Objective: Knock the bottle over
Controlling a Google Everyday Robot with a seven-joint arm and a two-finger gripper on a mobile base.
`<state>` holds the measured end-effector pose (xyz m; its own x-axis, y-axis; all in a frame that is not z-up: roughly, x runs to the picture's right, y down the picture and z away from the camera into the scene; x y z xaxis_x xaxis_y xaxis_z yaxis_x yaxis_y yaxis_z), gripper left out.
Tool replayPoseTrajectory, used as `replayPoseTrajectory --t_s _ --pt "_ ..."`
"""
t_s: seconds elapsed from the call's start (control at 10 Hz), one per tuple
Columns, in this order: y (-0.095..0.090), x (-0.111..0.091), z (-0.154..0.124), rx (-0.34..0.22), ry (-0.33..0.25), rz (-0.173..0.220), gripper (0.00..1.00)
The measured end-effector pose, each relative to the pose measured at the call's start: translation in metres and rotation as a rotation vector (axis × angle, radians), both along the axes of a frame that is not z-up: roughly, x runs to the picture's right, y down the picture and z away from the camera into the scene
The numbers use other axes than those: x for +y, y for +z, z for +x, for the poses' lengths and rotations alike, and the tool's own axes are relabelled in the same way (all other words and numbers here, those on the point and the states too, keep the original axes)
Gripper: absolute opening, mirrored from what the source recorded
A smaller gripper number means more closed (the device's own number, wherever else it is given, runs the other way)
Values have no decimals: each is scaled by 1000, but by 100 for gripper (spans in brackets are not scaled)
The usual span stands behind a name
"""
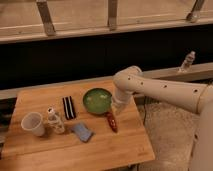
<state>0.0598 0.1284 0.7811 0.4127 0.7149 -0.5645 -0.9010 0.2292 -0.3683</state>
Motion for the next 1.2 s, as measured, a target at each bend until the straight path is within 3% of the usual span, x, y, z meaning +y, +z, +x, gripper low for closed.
replayPoseTrajectory --t_s 0.2,0.5,0.7,0.8,1.2 --pt "-5 2 -19 -21 -64 7 0" --pt "-14 6 -95 -80 -196 10 0" --pt "-25 20 -160 -156 -274 -10 0" --pt "-29 26 -175 -175 -291 -17 0" --pt "-28 26 -172 -178 -290 -22 0"
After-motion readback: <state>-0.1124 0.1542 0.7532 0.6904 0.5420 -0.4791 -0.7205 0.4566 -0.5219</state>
